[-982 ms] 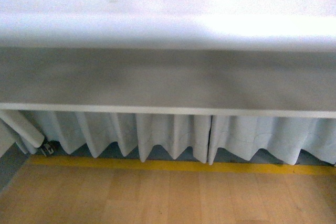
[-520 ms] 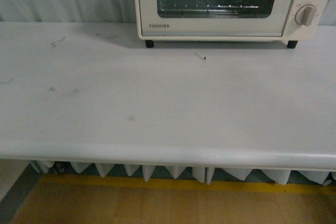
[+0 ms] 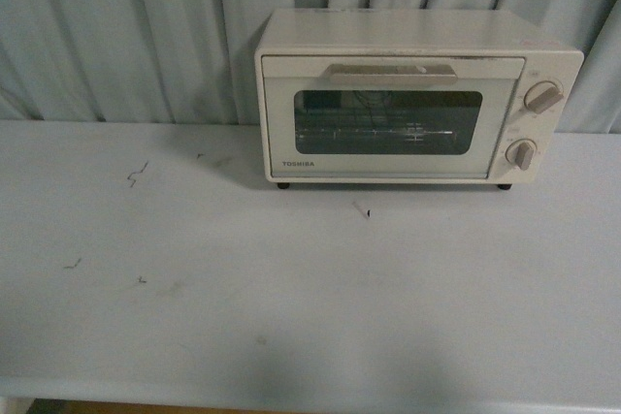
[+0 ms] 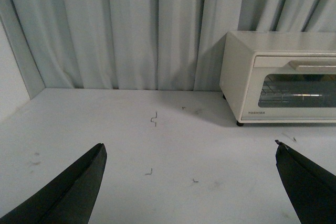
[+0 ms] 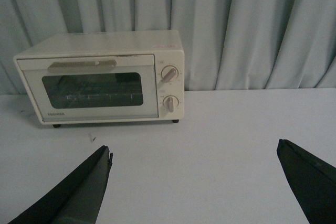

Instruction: Open oven

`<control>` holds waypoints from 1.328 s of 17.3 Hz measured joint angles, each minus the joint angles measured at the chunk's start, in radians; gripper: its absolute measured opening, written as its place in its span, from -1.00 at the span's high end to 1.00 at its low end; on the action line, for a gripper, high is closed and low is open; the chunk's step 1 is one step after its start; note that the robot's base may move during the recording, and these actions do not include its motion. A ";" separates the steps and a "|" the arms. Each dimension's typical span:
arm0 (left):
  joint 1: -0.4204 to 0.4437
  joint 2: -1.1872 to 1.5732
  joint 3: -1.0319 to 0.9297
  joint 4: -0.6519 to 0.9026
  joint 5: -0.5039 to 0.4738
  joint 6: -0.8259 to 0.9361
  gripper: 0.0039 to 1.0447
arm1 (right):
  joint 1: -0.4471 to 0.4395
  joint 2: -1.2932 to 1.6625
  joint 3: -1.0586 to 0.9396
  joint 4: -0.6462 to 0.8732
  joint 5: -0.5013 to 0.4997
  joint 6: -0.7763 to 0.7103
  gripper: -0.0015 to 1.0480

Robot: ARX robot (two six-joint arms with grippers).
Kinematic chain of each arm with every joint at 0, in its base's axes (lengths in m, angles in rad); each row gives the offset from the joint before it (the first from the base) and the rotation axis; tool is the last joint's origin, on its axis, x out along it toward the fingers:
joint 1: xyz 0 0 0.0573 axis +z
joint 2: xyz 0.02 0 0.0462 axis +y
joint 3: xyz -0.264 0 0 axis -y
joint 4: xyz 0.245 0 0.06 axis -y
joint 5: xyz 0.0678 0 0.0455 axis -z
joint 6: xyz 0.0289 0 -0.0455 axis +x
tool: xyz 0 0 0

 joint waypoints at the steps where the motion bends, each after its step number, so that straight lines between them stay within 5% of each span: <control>1: 0.000 0.000 0.000 -0.002 0.001 0.000 -0.88 | 0.000 0.000 0.000 -0.006 0.000 0.000 -0.87; 23: 0.000 0.000 0.000 -0.003 0.000 0.000 -0.88 | 0.000 0.000 0.000 -0.004 0.000 0.000 -0.87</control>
